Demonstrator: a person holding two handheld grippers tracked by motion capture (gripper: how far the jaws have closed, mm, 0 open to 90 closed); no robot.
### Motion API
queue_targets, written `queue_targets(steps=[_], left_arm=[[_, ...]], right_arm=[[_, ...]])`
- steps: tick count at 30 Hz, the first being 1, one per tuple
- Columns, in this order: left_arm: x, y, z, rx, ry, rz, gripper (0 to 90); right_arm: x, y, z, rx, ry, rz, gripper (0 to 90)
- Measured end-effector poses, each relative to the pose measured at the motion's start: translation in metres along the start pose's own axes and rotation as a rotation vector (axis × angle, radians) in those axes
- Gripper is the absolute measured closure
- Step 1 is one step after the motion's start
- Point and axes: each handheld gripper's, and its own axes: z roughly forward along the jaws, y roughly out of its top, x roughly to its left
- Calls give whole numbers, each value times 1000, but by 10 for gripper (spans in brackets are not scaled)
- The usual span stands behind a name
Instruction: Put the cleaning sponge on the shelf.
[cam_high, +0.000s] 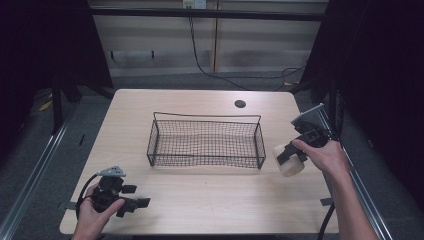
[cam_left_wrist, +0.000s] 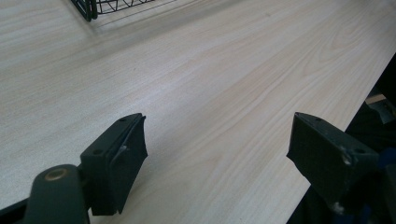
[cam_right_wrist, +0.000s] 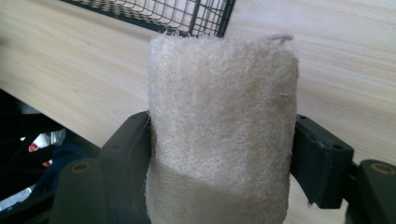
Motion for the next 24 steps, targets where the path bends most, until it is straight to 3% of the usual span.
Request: queue_targets(steps=[9,24], left_arm=[[0,0,0,2,-1,4,190],[0,0,0,1,-11,6,189]], right_arm=[[10,5,-6,7,5,-25,282],[32,19,-12,-30,22,-80,282]])
